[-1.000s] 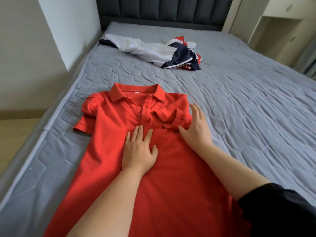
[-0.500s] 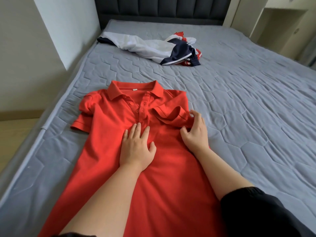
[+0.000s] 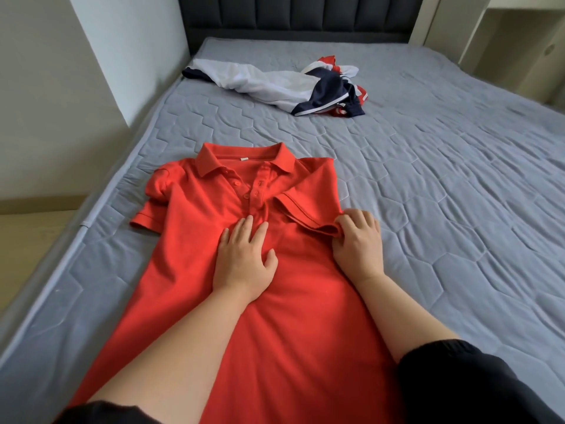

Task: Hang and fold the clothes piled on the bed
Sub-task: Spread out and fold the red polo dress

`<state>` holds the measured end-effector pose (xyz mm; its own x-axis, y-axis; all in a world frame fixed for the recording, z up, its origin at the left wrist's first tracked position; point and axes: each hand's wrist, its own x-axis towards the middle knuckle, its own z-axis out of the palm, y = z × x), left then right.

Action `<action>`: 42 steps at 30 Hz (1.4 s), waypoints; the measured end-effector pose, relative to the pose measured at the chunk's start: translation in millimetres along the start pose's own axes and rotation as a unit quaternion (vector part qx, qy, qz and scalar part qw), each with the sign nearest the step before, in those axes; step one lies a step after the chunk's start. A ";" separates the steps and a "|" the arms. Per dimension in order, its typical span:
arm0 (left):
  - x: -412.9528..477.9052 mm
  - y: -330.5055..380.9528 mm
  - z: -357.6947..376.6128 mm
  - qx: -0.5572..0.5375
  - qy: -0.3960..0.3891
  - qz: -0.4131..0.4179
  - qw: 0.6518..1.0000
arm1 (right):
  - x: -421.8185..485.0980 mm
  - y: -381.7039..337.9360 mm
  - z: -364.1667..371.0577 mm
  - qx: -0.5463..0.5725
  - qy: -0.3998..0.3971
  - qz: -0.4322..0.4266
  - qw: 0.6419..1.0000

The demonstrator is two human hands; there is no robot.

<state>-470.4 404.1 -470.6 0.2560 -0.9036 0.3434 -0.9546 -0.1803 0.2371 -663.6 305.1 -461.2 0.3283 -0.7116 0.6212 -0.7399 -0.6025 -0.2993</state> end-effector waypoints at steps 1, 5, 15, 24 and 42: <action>2.1 0.8 -3.2 -0.029 0.026 0.007 0.999 | 1.0 -1.1 1.7 -0.004 -0.016 0.011 1.000; 31.3 14.0 -12.8 -0.155 0.117 0.020 0.981 | 2.5 -0.9 5.9 0.004 -0.024 0.026 0.999; 152.4 62.7 -2.5 -0.167 -0.129 -0.217 0.953 | 1.5 3.7 12.7 0.055 0.022 0.074 0.995; 149.1 33.7 -21.2 -0.433 -0.159 -0.380 0.802 | 4.0 4.5 13.9 0.054 0.048 0.085 0.994; 100.9 54.0 24.2 0.018 -0.148 0.132 0.980 | 5.5 6.9 9.8 -0.006 0.077 0.040 0.996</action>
<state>-499.8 293.8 -445.1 -0.0499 -0.9929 0.1084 -0.9879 0.0650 0.1408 -661.2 293.6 -466.9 0.1734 -0.6929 0.6999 -0.7669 -0.5408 -0.3454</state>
